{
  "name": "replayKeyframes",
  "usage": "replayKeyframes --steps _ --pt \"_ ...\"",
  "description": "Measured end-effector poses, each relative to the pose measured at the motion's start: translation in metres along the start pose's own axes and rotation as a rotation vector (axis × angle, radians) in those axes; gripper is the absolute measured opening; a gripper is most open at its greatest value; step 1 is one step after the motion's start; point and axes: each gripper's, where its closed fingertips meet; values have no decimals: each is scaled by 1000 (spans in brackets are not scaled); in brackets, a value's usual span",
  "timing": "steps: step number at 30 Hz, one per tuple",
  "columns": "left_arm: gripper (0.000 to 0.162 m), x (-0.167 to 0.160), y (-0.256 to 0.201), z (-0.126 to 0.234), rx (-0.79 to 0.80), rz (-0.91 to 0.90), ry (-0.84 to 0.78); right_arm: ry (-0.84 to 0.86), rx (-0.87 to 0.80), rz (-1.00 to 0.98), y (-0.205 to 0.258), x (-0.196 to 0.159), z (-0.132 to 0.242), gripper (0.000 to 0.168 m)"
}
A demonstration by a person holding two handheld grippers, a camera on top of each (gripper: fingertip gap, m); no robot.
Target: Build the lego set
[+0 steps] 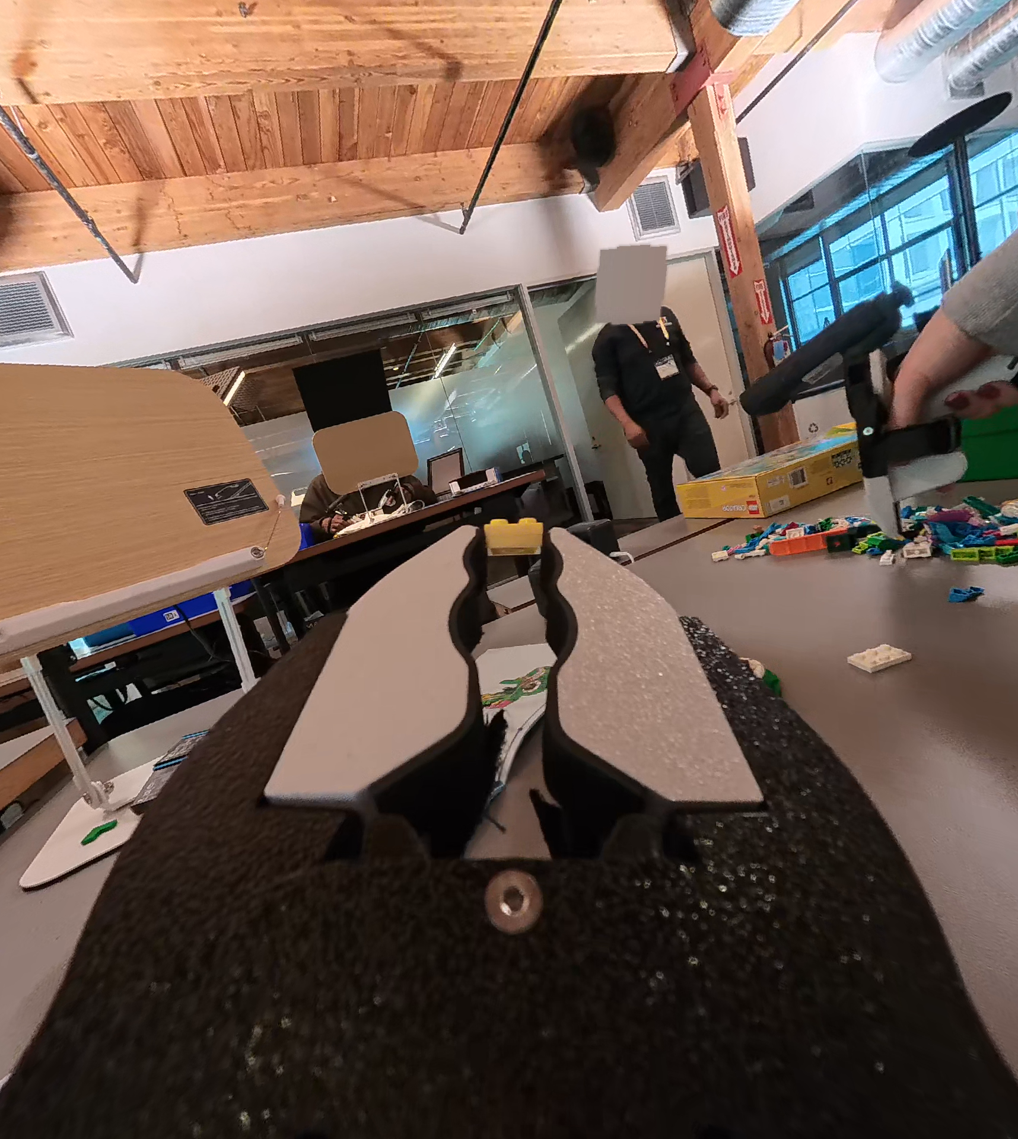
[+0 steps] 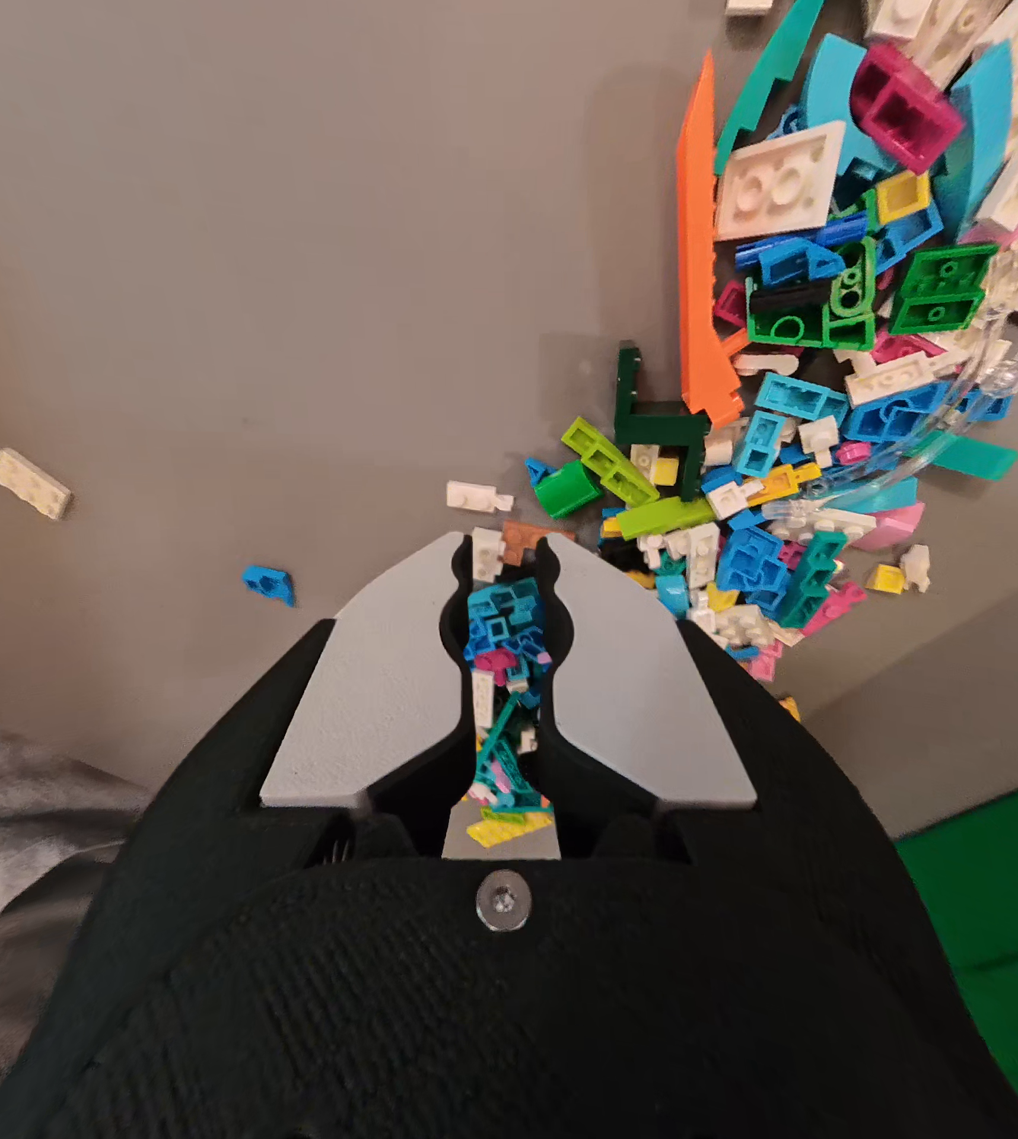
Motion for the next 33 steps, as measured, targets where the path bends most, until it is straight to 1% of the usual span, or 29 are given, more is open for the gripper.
replayKeyframes --steps 2,8,12,15,21,23,26,30,33 --pt "16 0 -1 0 -8 5 1 10 -34 26 -3 -5 2 18" --pt "16 -1 -3 -1 -18 5 3 29 -17 33 0 -17 -3 13" --pt "16 -1 -3 -1 -20 3 7 5 -64 52 -6 -14 -6 10" --pt "16 -2 -2 -1 -19 5 8 17 -56 43 -11 -16 -6 10" --pt "16 -2 -2 0 -19 10 10 120 -69 71 -30 -43 -9 8" --pt "16 -2 -1 0 -17 12 8 125 -74 76 -36 -50 -7 7" --pt "16 -2 -1 -1 -18 15 8 15 -83 33 -47 -37 6 6" --pt "16 -3 -1 -2 -21 22 9 -215 -142 -58 -70 5 25 8" --pt "16 -4 -2 -2 -24 23 10 -339 -144 -99 -75 37 31 8"
Point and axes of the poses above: each gripper's, where its closed fingertips meet, z back along the fingers, x out of its top, y = z × x across the jaws, and after that the axes turned 15 degrees about -x, right-handed
